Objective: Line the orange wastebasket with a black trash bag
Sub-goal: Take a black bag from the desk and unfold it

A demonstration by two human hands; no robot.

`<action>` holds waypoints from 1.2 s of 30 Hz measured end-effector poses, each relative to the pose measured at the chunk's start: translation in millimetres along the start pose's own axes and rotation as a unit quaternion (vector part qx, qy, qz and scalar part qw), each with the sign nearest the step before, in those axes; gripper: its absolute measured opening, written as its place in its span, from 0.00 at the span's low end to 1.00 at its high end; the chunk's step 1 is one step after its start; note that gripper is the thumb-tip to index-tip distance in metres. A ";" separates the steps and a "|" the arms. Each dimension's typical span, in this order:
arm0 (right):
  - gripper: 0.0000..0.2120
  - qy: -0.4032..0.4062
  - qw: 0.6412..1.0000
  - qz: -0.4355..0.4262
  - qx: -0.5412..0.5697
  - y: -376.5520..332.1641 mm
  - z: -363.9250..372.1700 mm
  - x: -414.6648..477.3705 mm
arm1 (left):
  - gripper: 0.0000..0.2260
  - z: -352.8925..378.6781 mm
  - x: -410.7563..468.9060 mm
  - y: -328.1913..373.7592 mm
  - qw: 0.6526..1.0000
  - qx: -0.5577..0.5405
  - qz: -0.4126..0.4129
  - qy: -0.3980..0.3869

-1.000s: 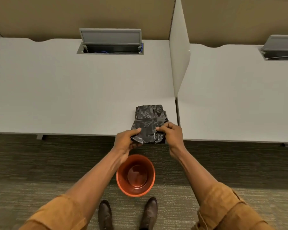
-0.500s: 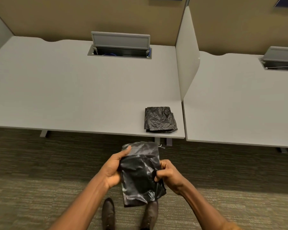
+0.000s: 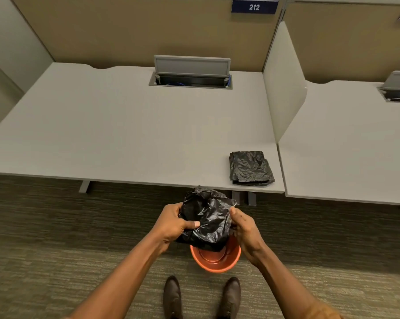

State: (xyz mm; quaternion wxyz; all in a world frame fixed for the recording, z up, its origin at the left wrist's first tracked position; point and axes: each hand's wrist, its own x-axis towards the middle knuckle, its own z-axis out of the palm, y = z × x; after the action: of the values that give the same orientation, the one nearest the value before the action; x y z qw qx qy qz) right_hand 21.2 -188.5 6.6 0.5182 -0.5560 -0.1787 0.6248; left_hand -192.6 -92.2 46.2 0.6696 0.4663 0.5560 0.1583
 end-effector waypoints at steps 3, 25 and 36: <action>0.23 0.057 0.998 -0.014 -0.038 0.5 19.1 3.8 | 0.19 -10.0 -9.8 -4.9 1.000 0.022 0.015 0.002; 0.08 0.119 0.990 -0.076 -0.018 17.5 3.0 -25.5 | 0.09 -23.7 -12.1 -27.5 0.923 -0.320 -0.125 0.171; 0.10 0.057 0.997 -0.057 0.021 11.4 -9.1 -41.2 | 0.12 -0.7 -22.2 -38.1 0.970 -0.110 -0.097 0.195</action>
State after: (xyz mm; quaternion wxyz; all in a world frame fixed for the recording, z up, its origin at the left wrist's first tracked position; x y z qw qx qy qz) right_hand 17.6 -231.1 15.6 0.5736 -0.5687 -0.1668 0.5654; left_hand -212.2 -127.8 29.0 0.6076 0.2935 0.6977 0.2407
